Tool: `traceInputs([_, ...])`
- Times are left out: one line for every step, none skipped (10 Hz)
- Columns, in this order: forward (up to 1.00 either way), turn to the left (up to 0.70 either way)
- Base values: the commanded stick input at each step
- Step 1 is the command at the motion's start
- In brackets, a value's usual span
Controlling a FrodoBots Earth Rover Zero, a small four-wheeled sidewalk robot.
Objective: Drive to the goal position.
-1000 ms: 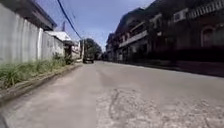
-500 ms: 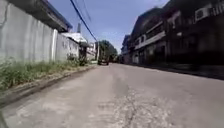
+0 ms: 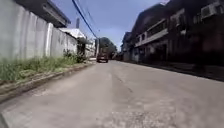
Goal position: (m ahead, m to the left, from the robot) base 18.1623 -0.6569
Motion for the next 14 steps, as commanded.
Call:
traceInputs([1.00, 0.03])
traceInputs([0.98, 0.01])
traceInputs([0.97, 0.00])
traceInputs([0.98, 0.00])
traceInputs([0.99, 0.00])
traceInputs([1.00, 0.00])
traceInputs([1.00, 0.00])
traceInputs([1.00, -0.01])
traceInputs([1.00, -0.02])
traceInputs([1.00, -0.02])
traceInputs([1.00, -0.03])
traceInputs([1.00, -0.09])
traceInputs([1.00, -0.12])
traceInputs([1.00, -0.09])
